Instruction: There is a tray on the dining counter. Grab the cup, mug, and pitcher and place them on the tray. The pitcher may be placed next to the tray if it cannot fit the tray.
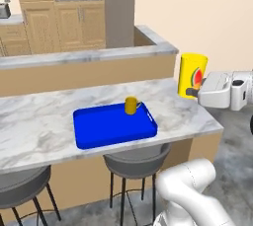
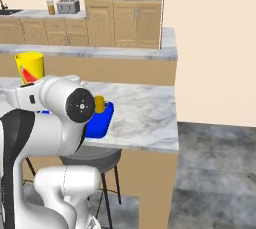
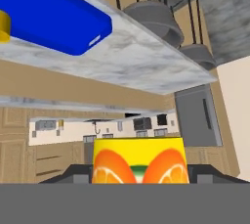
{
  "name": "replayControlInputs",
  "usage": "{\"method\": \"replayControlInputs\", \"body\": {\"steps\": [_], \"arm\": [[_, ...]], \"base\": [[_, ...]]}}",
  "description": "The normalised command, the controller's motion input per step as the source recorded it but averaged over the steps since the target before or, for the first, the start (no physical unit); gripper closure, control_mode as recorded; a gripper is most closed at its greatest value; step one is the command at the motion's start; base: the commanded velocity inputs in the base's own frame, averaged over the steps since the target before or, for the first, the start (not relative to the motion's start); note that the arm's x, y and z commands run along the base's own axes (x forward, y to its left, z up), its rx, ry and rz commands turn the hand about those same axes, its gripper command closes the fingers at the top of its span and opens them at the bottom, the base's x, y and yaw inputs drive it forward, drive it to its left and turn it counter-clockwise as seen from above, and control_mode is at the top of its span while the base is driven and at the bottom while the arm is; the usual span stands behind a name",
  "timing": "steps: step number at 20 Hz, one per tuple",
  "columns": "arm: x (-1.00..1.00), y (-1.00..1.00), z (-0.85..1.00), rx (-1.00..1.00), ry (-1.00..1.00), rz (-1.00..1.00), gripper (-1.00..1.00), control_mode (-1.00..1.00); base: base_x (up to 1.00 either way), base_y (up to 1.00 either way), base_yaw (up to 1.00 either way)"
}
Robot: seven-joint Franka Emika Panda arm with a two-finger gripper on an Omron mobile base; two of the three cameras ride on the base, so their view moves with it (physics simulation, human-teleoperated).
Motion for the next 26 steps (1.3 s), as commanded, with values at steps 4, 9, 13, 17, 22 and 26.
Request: {"method": "replayControlInputs", "body": {"steps": [4, 9, 13, 17, 22, 26], "arm": [[0.00, 0.00, 0.00, 0.00, 0.00, 0.00, 1.00, 1.00], [0.00, 0.00, 0.00, 0.00, 0.00, 0.00, 1.00, 1.00], [0.00, 0.00, 0.00, 0.00, 0.00, 0.00, 1.00, 1.00], [0.00, 0.00, 0.00, 0.00, 0.00, 0.00, 1.00, 1.00], [0.00, 0.00, 0.00, 0.00, 0.00, 0.00, 1.00, 1.00], [0.00, 0.00, 0.00, 0.00, 0.00, 0.00, 1.00, 1.00]], "base": [[0.49, 0.00, 0.08], [0.47, 0.00, 0.09], [0.16, 0.00, 0.06], [0.09, 0.00, 0.04], [0.14, 0.00, 0.03], [0.02, 0.00, 0.05]]}}
